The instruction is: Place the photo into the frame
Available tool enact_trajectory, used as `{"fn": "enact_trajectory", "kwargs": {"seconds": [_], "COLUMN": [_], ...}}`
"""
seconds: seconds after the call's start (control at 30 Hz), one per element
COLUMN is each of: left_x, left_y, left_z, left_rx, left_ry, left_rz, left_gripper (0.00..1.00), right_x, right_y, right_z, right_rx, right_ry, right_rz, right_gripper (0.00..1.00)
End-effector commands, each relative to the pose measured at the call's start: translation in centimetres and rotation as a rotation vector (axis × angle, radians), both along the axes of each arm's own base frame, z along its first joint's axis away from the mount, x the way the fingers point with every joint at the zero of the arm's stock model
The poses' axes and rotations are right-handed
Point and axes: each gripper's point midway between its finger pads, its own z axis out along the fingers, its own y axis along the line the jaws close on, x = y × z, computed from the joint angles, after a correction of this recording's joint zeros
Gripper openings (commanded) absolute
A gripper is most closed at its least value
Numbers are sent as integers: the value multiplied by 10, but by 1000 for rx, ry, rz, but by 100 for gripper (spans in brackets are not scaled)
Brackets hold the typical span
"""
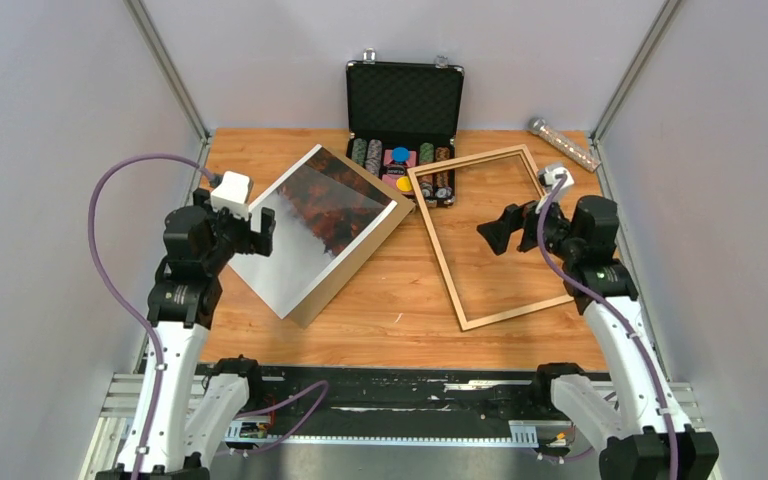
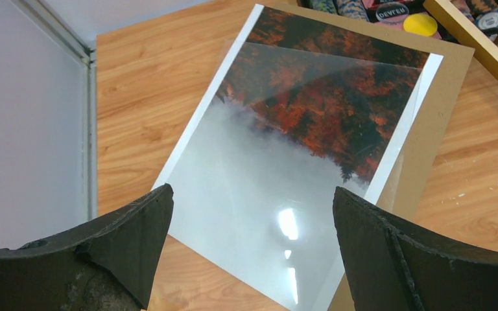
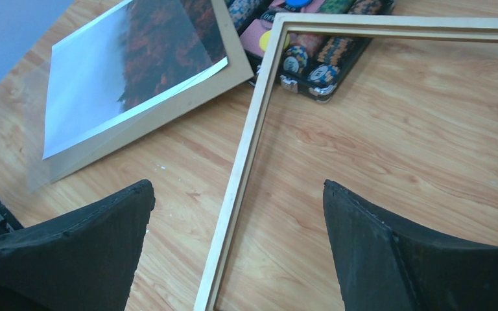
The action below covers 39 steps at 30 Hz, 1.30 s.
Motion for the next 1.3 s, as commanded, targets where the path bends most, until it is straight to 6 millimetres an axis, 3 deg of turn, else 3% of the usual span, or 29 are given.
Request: {"fn": "enact_trajectory", "kwargs": {"seconds": [0.0, 0.13, 0.4, 0.67, 0.93, 1.27], "left_x": [10, 17, 40, 49, 50, 42], "left_y": [-14, -24, -24, -23, -31, -32], "left_z": [-5, -23, -48, -40, -33, -39], "left_rx": [-3, -24, -8, -9, -64, -65], "left_ry": [10, 34, 62, 37, 5, -10], "left_rz": [-92, -145, -149, -143, -159, -164], "left_gripper": [100, 100, 100, 100, 100, 100], "right_x": [16, 32, 61, 69, 89, 94], "right_y": [12, 23, 56, 86, 101, 111], "right_z": [7, -15, -63, -109, -142, -181], "right_rx": [-29, -81, -149, -295, -361, -436], "right_ry": [-55, -35, 40, 98, 196, 306], "right_rz": [18, 40, 50, 43, 23, 23], "right_gripper": [100, 100, 98, 91, 86, 76]}}
